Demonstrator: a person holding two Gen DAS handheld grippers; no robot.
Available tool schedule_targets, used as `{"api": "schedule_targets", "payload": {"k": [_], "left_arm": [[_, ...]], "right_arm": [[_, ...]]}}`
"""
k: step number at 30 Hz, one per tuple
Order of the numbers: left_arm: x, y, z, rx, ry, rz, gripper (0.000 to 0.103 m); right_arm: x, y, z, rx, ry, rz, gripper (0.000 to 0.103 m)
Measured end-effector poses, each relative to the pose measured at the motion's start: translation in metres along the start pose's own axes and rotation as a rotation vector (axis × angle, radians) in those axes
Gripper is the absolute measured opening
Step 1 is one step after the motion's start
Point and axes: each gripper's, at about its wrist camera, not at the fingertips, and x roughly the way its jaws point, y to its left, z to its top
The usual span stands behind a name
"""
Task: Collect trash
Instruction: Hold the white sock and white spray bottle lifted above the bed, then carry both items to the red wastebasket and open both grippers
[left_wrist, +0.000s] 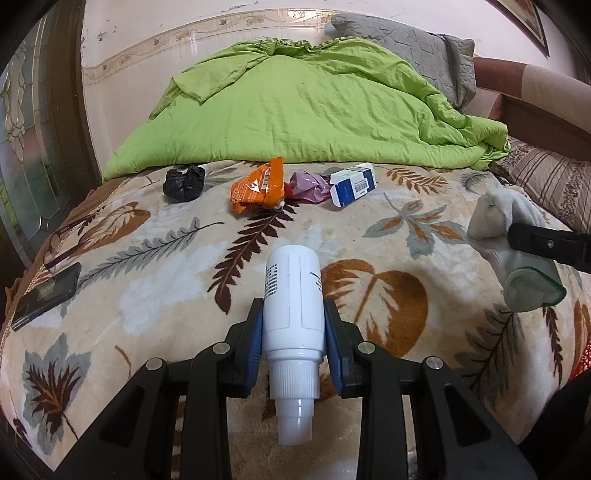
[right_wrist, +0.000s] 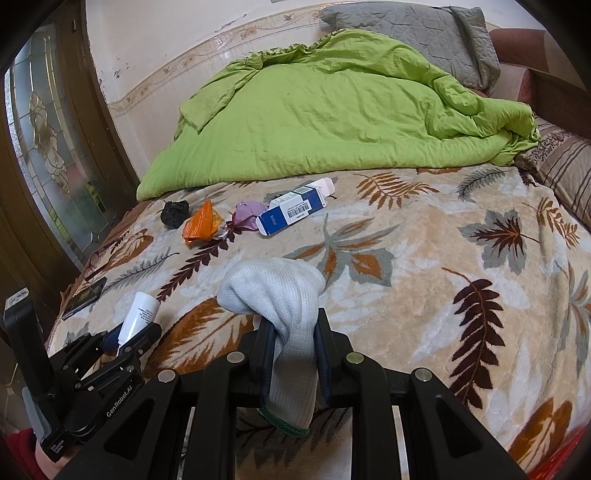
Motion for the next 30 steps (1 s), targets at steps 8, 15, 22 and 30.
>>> {"api": "schedule_targets", "payload": {"k": [8,15,22,30], "left_arm": [[-0.011,-0.004,0.002,0.010,0.012,-0.021,0.029],[-0.029,-0.012,0.003,0.011,0.016,-0.051,0.029],[-0.056,-0.042,0.016,0.075,-0.025,-0.133,0.029],[-0.087,-0.138,0.040,0.222,-0.032,-0.407,0.029]], "right_arm": [[-0.004,-0.004,0.001,0.039,-0.016,0.005,0.022],[-0.021,-0.012,-0.004,0.080,-0.027,0.026,0.022],[-0.071,-0.039,-0.020,0.166,-0.048,0.058,0.022],[-0.164,-0.110,-0.047,0.301,-0.128,-0.069,0.022]]}}
